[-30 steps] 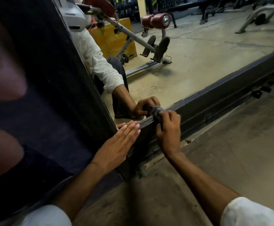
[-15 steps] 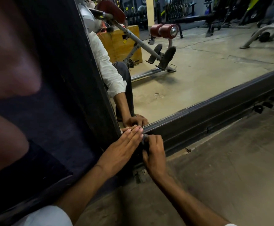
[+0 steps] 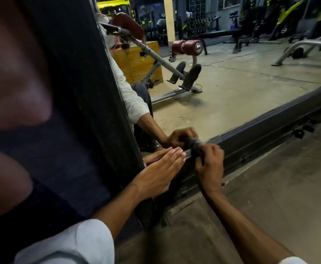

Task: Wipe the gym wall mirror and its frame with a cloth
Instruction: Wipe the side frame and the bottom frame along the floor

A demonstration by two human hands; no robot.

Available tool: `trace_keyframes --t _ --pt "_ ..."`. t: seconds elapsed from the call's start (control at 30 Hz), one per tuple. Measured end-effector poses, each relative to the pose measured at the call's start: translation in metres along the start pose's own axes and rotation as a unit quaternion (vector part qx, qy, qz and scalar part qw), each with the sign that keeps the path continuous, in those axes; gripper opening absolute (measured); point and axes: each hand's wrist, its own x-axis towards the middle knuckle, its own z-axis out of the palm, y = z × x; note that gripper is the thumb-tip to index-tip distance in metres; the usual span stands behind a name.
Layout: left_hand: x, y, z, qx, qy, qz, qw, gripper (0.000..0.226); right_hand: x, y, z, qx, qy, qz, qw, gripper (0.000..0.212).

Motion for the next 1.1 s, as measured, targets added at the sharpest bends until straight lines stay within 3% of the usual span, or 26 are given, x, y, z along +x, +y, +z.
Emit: trace_keyframes --t 0.07,0.1,0.27,0.4,0.53,0.67,0.73,0.8,0.87,0.97,1.1 --pt "0.000 0.000 -0.001 -0.001 0.002 -0.004 1.000 0.097 0.012 0.004 -0.003 -0.007 0.037 0.057 0.998 0.033" --pt "0.000 0.000 -0.001 0.000 0.002 -0.004 1.000 0.098 0.013 0.002 -0.003 -0.022 0.030 0.044 0.998 0.032" --pt "0.000 0.000 0.002 -0.003 -0.013 0.006 1.000 0.098 -0.005 -0.009 -0.013 -0.046 -0.128 -0.128 0.982 0.049" --pt "0.001 -0.002 0.002 -0.005 -0.016 0.012 1.000 0.091 0.015 -0.011 -0.037 -0.119 -0.221 -0.197 0.948 0.060" --pt "0.002 0.005 -0.003 -0.037 -0.049 0.004 0.998 0.083 0.022 -0.018 -0.044 -0.146 -0.250 -0.214 0.933 0.054" --pt "0.003 0.017 0.005 -0.017 -0.034 -0.037 0.999 0.094 0.032 0.003 -0.047 -0.133 -0.257 -0.266 0.920 0.056" --pt "0.005 0.018 0.003 -0.027 -0.038 -0.045 0.998 0.099 0.041 0.031 -0.057 -0.106 -0.202 -0.206 0.952 0.049" --pt "0.004 0.019 0.002 -0.034 -0.049 -0.046 0.997 0.103 0.055 0.062 -0.067 -0.074 -0.108 -0.034 0.991 0.041" --pt "0.004 0.019 0.004 -0.045 -0.063 -0.046 0.996 0.106 0.066 0.080 -0.068 -0.069 -0.055 0.056 0.995 0.035" --pt "0.006 0.018 0.004 -0.050 -0.079 -0.045 0.995 0.106 0.050 0.052 -0.047 0.014 -0.096 -0.036 0.995 0.042" --pt "0.006 0.017 0.004 -0.051 -0.100 -0.037 0.993 0.100 -0.020 0.001 -0.020 0.066 -0.210 -0.166 0.961 0.053"
